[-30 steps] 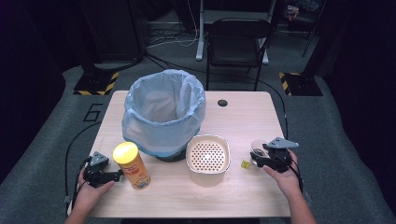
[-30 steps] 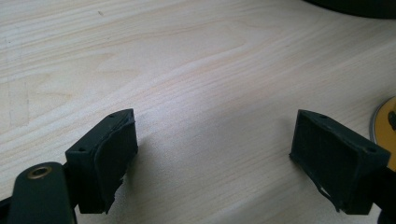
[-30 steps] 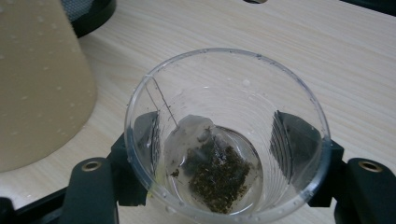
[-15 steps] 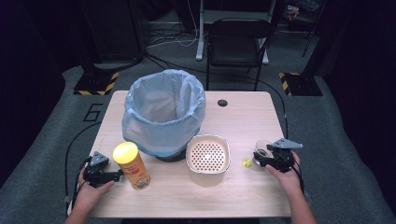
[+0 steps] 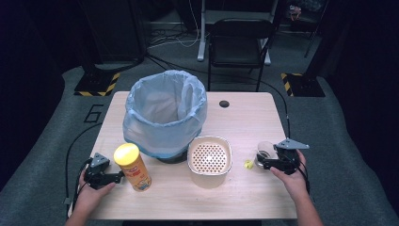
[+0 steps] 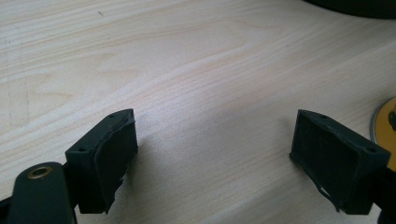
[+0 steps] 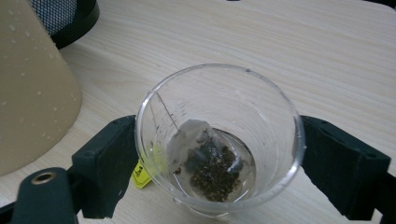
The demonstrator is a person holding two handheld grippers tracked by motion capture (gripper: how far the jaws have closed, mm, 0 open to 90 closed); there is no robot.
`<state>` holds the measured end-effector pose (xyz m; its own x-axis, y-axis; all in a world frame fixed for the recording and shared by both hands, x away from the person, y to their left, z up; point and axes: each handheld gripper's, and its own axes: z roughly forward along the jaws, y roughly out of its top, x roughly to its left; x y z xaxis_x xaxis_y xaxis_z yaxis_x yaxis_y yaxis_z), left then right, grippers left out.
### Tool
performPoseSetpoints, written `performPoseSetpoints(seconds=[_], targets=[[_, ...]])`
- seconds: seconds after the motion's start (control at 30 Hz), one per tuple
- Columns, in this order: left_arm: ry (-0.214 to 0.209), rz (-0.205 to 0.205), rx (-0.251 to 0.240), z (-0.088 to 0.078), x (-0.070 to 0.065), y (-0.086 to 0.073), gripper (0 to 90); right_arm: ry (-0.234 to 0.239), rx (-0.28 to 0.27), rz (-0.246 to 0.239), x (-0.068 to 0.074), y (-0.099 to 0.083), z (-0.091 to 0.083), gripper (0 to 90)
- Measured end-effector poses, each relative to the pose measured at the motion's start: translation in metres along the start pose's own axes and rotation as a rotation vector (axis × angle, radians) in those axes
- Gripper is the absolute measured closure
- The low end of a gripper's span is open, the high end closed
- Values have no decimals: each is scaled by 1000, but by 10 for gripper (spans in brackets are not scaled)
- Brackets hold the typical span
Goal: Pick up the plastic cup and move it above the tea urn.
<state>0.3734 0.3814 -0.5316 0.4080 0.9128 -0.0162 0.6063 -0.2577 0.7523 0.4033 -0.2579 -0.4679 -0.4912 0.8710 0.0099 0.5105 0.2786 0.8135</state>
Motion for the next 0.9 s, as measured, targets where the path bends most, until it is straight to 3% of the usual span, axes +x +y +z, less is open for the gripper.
performPoseSetpoints(seconds=[0.3,0.47,0.53,0.57,0.6,0.7,0.9], targets=[[0,-1,-1,0,0,0,142,-35,-44,-38,2,15,-21,141],[0,0,0,0,0,0,142,-27,-75,-65,15,30,-28,175],[0,-1,-1,0,0,0,142,-9,-75,-73,25,37,-27,219],[0,-1,-1,0,0,0,142,30,-70,-72,33,43,-25,284],[0,-1,-1,0,0,0,142,30,-70,-72,33,43,-25,284],[0,-2,-1,0,0,0,142,99,-55,-70,51,53,-18,359],[0,-1,-1,0,0,0,142,176,-43,-81,72,67,-7,428]])
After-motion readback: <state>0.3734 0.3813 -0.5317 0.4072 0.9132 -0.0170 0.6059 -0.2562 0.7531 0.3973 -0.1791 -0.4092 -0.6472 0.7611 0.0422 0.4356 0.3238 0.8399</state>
